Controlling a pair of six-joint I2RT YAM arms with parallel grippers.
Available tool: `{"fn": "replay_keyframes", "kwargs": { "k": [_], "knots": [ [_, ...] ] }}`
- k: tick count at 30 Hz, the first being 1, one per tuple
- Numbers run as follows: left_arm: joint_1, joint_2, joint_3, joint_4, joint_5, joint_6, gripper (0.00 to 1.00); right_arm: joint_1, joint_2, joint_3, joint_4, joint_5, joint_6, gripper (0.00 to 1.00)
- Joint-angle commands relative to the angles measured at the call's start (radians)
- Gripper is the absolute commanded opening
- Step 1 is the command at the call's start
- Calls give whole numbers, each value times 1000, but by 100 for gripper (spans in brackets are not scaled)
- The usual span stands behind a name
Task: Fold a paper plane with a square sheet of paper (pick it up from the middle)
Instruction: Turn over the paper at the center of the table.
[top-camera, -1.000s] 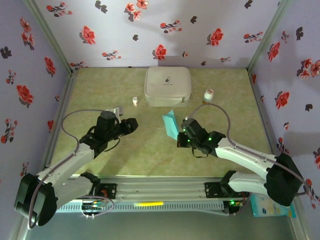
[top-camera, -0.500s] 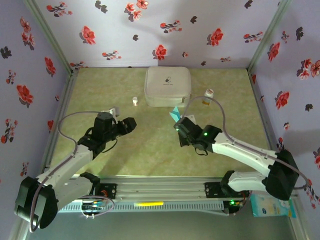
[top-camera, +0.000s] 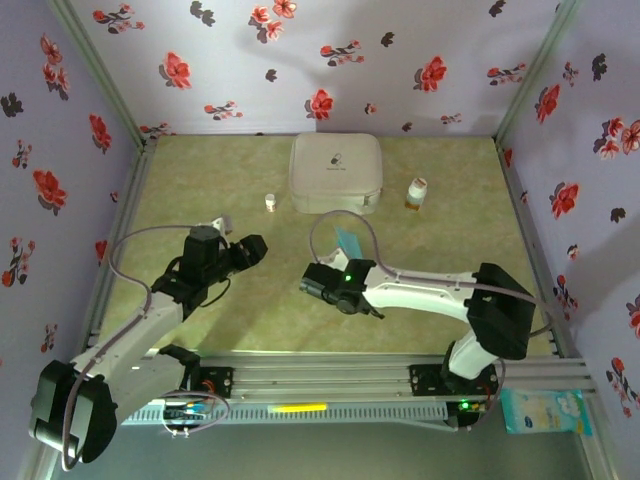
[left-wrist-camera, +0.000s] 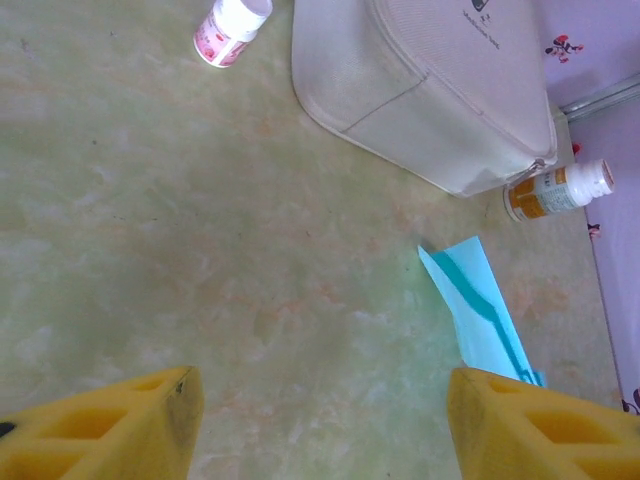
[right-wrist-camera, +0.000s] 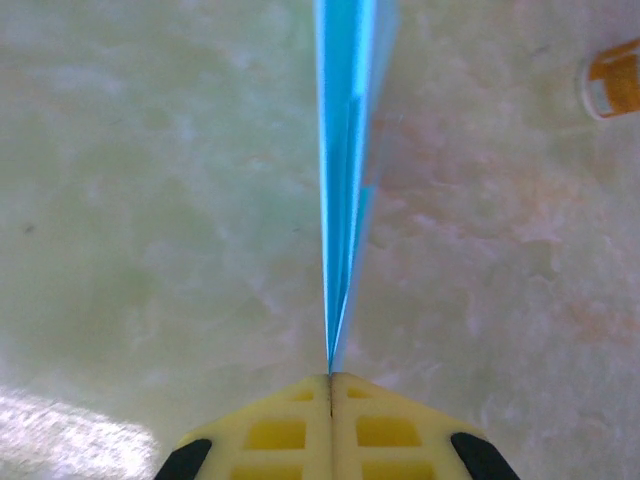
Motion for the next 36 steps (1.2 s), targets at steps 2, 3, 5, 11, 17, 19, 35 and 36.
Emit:
{"fn": "replay_keyframes", "kwargs": {
  "k": [2, 3, 5, 11, 17, 19, 35, 36],
  "knots": [
    [13, -18, -13, -18, -24, -1, 66, 37, 68, 26, 47, -121, -71, 6],
    [13, -18, -13, -18, -25, -1, 66, 47, 82, 30, 60, -136, -81, 6],
    [16, -22, -15, -21, -25, -1, 66, 59, 109, 49, 77, -152, -83, 7],
    [19, -22, -12, -33, -25, -1, 66, 60, 142, 74, 122, -269, -90, 16],
    [19, -24, -3, -49, -25, 4, 66, 32, 12, 11, 227, -377, -60, 32],
    [21, -23, 5, -56, -25, 10, 66, -4, -56, -45, 311, -429, -32, 36],
    [20, 69, 28, -24, 93, -8, 65, -422, -202, -414, 881, -891, 369, 18],
    [20, 85, 31, -16, 107, -18, 65, -422, -187, -415, 894, -905, 375, 17]
  ]
}}
